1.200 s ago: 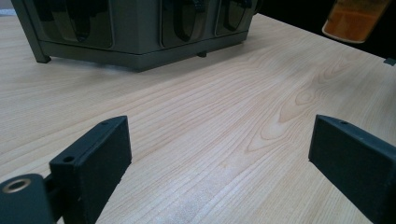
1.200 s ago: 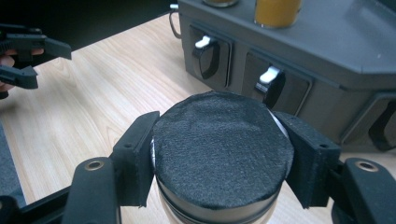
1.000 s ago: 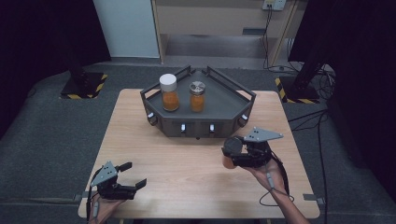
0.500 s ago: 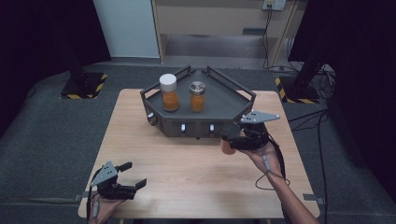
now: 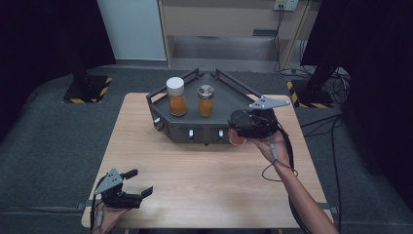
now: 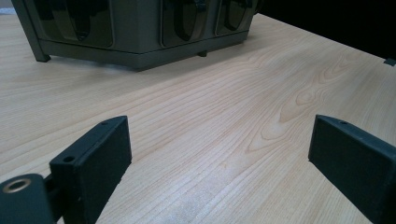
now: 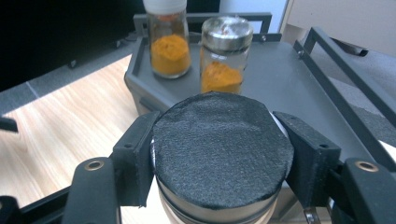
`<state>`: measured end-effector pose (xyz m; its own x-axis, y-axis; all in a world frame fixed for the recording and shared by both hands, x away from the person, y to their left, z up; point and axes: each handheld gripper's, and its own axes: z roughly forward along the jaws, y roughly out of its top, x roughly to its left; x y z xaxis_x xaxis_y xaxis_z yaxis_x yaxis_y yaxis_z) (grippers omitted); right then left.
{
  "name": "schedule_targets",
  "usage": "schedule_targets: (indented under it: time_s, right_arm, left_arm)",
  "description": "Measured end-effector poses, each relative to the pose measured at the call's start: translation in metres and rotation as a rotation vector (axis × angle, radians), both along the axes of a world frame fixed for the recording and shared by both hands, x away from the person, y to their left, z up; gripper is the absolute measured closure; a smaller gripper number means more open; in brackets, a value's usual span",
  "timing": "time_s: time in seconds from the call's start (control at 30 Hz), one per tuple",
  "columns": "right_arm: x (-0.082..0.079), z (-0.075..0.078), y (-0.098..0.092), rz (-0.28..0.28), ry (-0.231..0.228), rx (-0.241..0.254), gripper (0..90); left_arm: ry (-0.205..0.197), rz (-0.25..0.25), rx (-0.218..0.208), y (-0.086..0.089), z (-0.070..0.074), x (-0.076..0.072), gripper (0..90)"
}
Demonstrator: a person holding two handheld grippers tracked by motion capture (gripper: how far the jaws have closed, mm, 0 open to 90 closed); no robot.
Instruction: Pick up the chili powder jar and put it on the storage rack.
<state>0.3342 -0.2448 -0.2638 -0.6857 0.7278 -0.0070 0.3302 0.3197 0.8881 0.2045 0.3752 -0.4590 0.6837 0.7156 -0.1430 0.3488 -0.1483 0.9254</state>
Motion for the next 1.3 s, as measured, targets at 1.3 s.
schedule_targets:
  time_s: [1.3]
  right_arm:
    - [0.075, 0.012, 0.033, -0.173, -0.043, 0.011, 34.7]
  left_arm:
    - [0.003, 0.001, -0.008, 0.002, -0.001, 0.0, 5.1]
